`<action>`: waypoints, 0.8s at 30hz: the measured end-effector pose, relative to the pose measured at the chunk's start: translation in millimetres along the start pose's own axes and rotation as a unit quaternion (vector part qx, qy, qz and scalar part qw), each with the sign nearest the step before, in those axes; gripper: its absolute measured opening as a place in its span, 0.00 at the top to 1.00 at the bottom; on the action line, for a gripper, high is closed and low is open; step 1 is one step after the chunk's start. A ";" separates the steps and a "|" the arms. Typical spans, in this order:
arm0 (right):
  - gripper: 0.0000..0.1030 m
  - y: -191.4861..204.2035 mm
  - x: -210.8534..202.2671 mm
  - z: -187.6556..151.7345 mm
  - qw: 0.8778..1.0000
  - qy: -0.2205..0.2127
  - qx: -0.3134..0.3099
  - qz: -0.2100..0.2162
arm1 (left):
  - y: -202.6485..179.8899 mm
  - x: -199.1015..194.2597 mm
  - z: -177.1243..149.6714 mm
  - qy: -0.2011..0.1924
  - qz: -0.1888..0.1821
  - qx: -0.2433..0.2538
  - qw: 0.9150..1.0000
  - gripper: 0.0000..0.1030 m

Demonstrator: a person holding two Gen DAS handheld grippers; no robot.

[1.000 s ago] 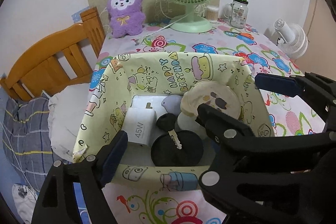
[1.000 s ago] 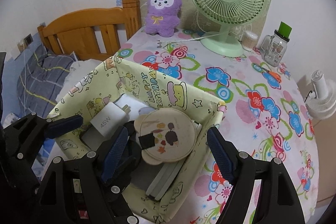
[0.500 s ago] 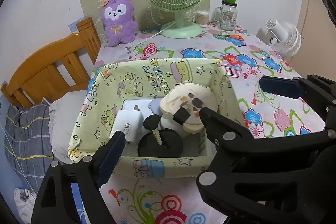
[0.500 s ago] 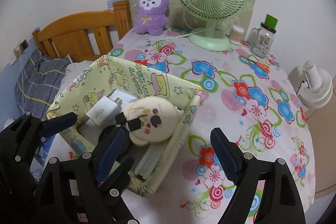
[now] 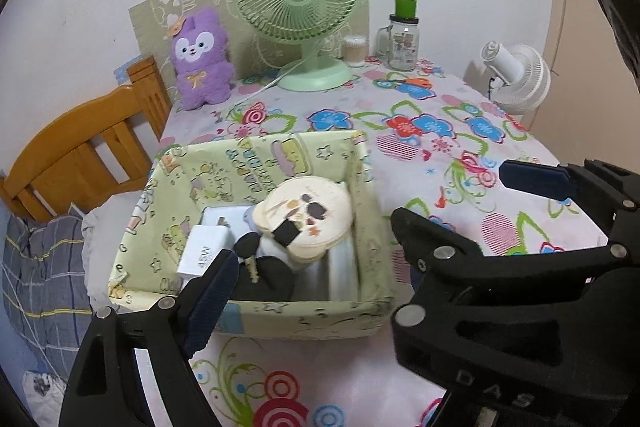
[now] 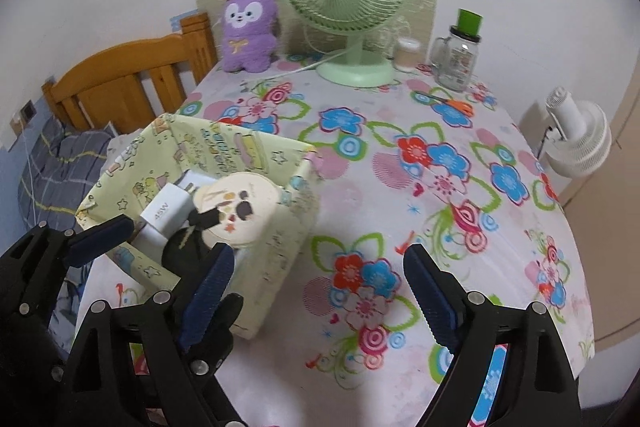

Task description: Organize rigid objects

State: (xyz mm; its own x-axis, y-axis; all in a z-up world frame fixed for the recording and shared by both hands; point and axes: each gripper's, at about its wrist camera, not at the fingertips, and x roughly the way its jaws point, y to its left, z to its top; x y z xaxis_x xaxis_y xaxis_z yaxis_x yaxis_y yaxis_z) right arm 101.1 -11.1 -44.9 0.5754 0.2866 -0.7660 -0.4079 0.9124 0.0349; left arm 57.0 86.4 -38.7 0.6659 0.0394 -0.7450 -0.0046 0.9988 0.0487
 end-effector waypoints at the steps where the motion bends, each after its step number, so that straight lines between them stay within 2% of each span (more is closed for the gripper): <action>1: 0.14 -3.6 -1.8 -1.5 1.000 -0.001 0.004 -0.003 | -2.8 -1.1 0.5 -0.002 -0.001 0.002 1.000 0.13; 10: 0.14 -33.7 -24.6 -11.2 0.999 -0.022 0.032 -0.039 | -24.5 -11.0 5.3 -0.020 -0.009 0.005 1.000 0.13; 24: 0.14 -73.9 -58.7 -29.0 0.994 -0.048 0.067 -0.068 | -54.0 -31.9 8.9 -0.049 -0.024 0.017 0.998 0.11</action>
State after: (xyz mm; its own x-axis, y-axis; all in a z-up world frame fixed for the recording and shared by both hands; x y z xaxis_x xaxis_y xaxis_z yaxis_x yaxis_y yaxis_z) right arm 76.9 -103.8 -21.2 0.6855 0.1790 -0.7057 -0.2270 0.9735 0.0264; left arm 42.7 30.9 -11.7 0.7339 -0.0123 -0.6791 0.0529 0.9978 0.0392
